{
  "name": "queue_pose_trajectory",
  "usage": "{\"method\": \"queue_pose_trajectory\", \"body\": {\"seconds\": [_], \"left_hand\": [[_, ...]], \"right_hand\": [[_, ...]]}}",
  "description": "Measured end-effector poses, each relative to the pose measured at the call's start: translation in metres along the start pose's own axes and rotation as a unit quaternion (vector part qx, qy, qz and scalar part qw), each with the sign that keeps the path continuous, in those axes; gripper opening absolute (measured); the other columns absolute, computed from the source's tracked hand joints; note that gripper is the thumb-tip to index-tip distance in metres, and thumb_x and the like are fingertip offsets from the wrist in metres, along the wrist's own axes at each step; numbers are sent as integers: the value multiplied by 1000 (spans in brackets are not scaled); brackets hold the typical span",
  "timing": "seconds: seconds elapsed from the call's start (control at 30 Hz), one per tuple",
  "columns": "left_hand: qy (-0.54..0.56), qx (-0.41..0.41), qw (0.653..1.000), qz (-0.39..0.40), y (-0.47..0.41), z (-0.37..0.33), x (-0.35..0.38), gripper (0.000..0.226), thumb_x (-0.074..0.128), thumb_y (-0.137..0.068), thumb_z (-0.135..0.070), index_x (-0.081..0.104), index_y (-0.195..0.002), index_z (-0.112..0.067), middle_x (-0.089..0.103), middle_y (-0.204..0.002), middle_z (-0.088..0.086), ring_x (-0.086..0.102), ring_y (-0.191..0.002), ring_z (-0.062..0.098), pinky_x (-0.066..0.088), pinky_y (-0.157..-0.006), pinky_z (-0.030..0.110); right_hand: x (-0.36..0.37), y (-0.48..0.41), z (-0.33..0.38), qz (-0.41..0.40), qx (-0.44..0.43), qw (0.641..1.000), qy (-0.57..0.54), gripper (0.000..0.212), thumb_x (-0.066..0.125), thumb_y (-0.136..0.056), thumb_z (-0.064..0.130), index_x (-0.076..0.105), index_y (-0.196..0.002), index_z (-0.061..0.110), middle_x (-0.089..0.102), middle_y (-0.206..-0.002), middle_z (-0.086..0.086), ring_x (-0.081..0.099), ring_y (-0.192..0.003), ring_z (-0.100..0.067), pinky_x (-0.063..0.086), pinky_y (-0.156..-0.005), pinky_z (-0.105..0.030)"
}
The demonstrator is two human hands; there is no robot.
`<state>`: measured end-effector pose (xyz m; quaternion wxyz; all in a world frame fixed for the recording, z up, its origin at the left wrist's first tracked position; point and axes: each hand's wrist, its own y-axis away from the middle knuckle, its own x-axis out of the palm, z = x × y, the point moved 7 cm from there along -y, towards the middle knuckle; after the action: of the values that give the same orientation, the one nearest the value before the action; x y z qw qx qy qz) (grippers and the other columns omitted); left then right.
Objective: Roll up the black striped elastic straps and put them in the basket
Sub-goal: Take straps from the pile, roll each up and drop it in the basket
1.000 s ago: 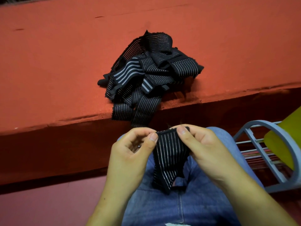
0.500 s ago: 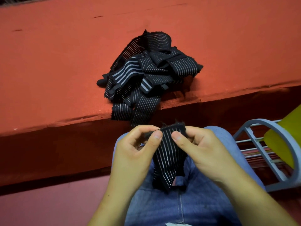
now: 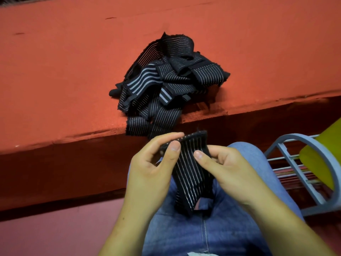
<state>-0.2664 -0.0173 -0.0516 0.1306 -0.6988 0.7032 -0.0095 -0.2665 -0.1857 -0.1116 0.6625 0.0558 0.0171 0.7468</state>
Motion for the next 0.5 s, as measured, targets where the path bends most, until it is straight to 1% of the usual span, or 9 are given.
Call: {"method": "queue_pose_trajectory", "body": {"seconds": [0.03,0.1,0.23,0.3,0.37,0.4,0.43,0.47,0.5], "left_hand": [[0,4,1000,2,1,0,0,17,64,-96,-35,78,-106,-35,76,-111,-13,71,-103,10,54,-89,19],[12,17,1000,4,3,-2,0,21,61,-95,-32,78,-108,-32,76,-113,-9,72,-103,10,55,-89,20],[19,29,999,19,4,-1,2,19,65,-95,-20,78,-107,-25,75,-115,-6,69,-110,10,52,-92,19],[21,21,999,28,4,2,3,16,69,-95,-16,79,-105,-24,74,-117,-8,67,-114,8,48,-92,14],[28,8,999,36,5,4,4,20,69,-93,-10,80,-103,-24,74,-118,-9,67,-114,6,47,-91,11],[27,4,999,36,5,5,4,23,70,-92,-6,81,-102,-24,74,-119,-9,67,-115,6,47,-90,11],[21,2,999,35,6,5,4,25,70,-92,-4,81,-101,-24,74,-120,-9,67,-115,6,48,-89,11],[15,1,999,34,6,6,4,26,72,-91,-2,81,-100,-25,74,-121,-9,67,-116,7,49,-90,12],[11,0,999,33,6,8,3,27,73,-90,-2,81,-100,-26,73,-121,-9,68,-117,9,50,-91,14]], "right_hand": [[-1,-1,-1,-4,2,1000,-6,40,66,-93,43,75,-104,6,69,-104,-38,66,-84,-36,50,-79,-55],[-1,-2,-1,-10,4,1000,-14,45,67,-89,47,75,-105,5,68,-105,-40,63,-86,-31,46,-81,-50],[-4,-1,4,-30,5,999,-30,33,67,-90,40,79,-104,13,69,-106,-38,63,-87,-29,46,-81,-49],[-5,1,7,-29,5,998,-48,30,66,-90,38,81,-105,17,70,-109,-37,65,-91,-30,49,-85,-54],[-5,1,10,-25,8,998,-61,31,64,-92,38,81,-108,17,73,-112,-31,70,-100,-34,50,-97,-65],[-5,1,10,-22,12,997,-67,32,62,-93,36,81,-109,16,74,-113,-29,71,-105,-37,48,-101,-67],[-6,1,9,-21,17,997,-74,34,59,-93,34,80,-110,14,74,-115,-28,70,-108,-39,47,-100,-69],[-7,1,7,-20,25,996,-87,36,56,-92,33,80,-109,13,73,-116,-28,68,-106,-39,46,-93,-69],[-8,1,5,-23,35,994,-106,39,54,-90,35,81,-108,14,74,-115,-26,63,-103,-39,42,-86,-63]]}}
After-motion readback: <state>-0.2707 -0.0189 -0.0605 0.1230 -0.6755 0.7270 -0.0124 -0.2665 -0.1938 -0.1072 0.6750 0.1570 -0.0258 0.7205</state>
